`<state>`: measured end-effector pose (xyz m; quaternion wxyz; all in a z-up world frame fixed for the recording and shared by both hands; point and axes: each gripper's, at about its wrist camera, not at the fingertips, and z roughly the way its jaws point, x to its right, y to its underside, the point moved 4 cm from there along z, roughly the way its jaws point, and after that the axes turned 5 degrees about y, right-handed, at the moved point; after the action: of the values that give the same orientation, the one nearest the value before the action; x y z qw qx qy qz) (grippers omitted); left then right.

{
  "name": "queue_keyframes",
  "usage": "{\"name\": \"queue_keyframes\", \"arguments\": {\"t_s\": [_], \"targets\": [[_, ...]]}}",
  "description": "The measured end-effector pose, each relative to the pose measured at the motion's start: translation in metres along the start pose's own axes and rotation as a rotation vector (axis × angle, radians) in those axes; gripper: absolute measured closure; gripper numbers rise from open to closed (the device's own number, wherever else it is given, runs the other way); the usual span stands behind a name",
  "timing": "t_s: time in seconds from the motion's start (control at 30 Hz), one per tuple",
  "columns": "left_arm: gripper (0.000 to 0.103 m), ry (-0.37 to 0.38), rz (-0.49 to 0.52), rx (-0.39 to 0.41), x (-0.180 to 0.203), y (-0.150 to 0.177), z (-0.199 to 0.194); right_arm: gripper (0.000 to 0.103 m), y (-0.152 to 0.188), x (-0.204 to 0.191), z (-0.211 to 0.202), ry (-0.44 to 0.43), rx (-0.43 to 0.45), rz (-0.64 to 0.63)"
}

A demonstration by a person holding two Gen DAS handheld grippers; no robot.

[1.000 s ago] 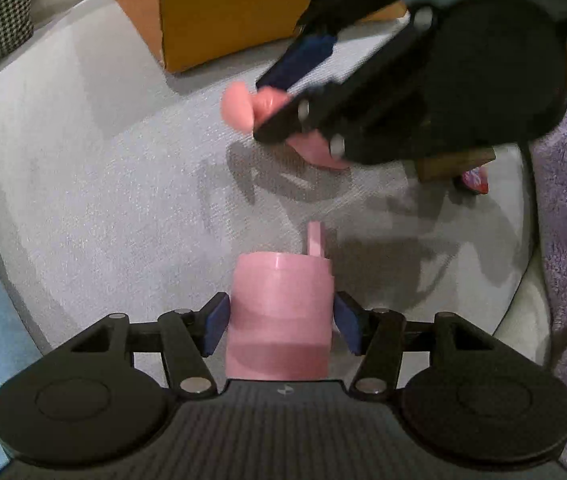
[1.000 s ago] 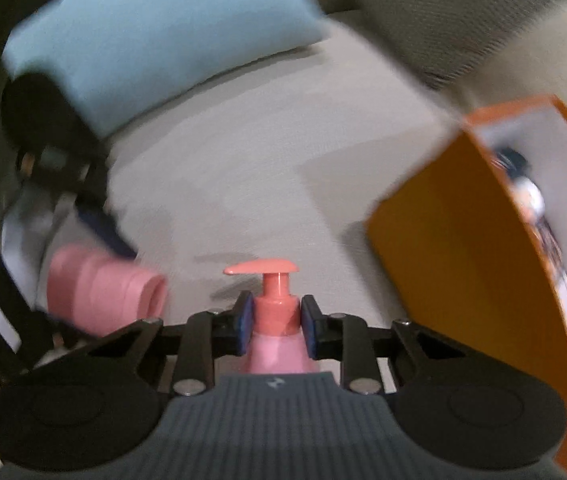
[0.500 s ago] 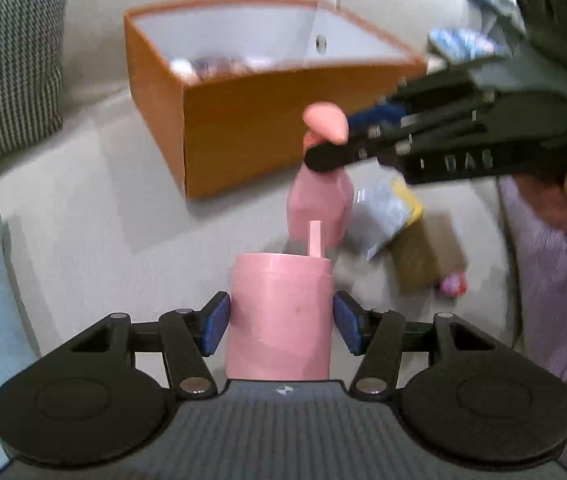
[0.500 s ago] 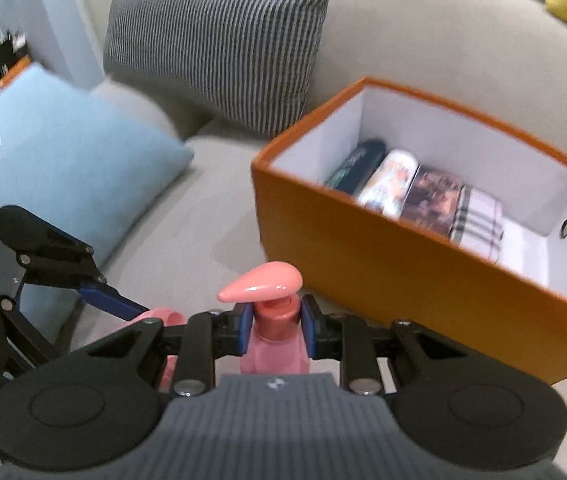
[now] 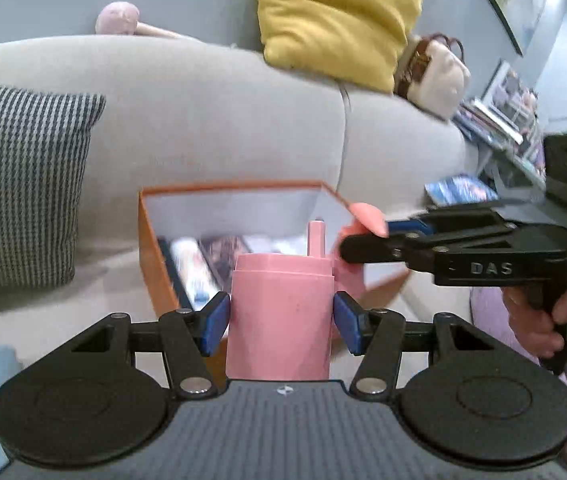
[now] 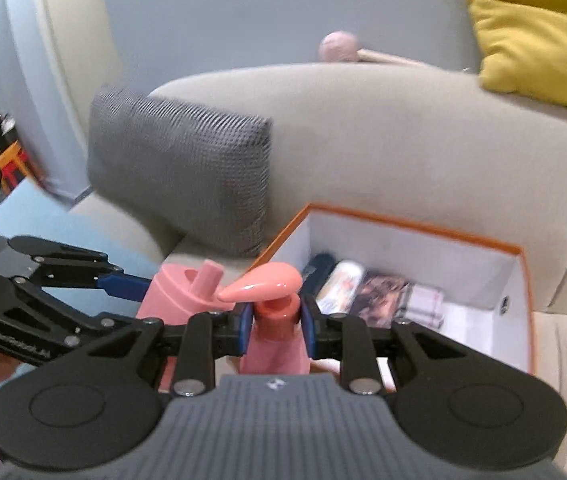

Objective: Organize rigid objects
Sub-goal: 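Lift the pink cup and pink pump bottle and carry them over the shoebox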

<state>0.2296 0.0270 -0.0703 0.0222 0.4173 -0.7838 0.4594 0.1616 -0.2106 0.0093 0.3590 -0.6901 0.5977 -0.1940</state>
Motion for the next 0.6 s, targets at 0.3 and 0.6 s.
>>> {"name": "queue_keyframes", "arguments": {"t_s": [0.3,0.6], "targets": [[0.038,-0.023,-0.016,-0.102,0.001,-0.042,0.104,0.077,-0.014,0.104,0.039,0.108,-0.081,0.167],[0.038,-0.067,-0.035,-0.186,-0.002,-0.068,0.215,0.077,-0.002,0.167,0.112,0.144,-0.179,0.085]]}}
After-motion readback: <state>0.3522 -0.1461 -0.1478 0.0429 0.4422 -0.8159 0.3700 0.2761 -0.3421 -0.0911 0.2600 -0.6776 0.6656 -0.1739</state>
